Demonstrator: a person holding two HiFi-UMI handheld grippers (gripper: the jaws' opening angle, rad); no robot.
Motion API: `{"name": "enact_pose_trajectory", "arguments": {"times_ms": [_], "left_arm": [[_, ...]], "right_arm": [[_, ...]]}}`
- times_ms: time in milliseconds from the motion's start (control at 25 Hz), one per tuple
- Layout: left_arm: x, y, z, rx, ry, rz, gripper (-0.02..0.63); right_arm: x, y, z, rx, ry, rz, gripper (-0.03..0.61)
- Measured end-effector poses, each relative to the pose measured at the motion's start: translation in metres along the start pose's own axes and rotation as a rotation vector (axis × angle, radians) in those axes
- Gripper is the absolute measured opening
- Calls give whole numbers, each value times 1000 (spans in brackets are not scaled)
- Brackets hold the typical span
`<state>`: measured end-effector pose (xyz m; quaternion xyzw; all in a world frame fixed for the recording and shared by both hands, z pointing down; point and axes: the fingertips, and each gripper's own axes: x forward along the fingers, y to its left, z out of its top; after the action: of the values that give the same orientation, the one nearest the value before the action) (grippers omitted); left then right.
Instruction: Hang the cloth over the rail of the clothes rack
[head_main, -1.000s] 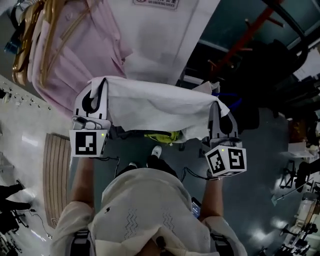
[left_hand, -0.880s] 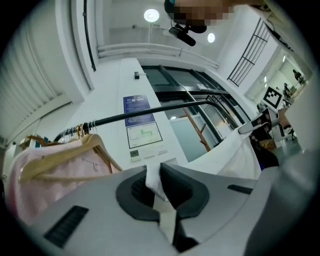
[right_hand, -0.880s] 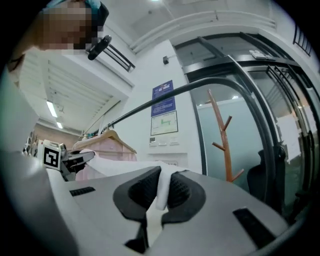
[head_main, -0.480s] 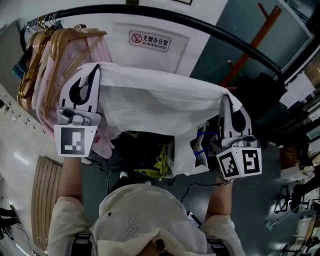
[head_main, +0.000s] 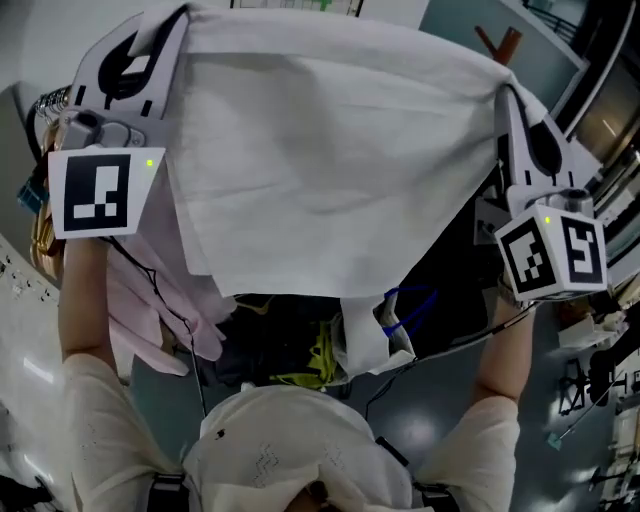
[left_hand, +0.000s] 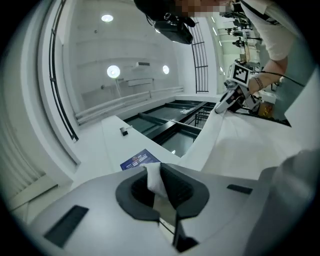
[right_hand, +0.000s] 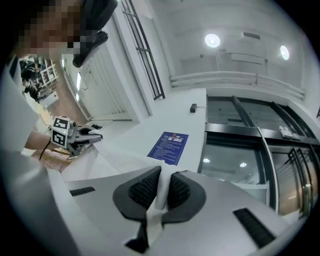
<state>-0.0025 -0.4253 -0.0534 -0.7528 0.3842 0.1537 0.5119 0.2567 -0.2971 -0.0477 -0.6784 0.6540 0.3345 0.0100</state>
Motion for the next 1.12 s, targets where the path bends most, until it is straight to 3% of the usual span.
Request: {"name": "enact_pose_trajectory", "arguments": {"times_ms": [200, 440, 640, 800, 1000, 1120], "left_arm": [[51, 34, 1, 147, -15, -4, 14], [104, 57, -21, 150, 2, -9, 14], [136, 53, -56, 200, 73, -60, 14], [151, 26, -88, 256, 158, -176, 14], [155, 5, -118, 220, 246, -293, 14], [155, -7, -129, 226, 283, -325, 14]], "right_arm": [[49, -24, 29, -73, -2, 4, 21], [115, -49, 48, -65, 1, -3, 21], [157, -57, 28, -47, 84, 37, 21], [170, -59, -14, 1, 168, 150, 21], [165, -52, -49, 132, 240, 379, 25], [158, -51, -66, 151, 299, 498, 74]]}}
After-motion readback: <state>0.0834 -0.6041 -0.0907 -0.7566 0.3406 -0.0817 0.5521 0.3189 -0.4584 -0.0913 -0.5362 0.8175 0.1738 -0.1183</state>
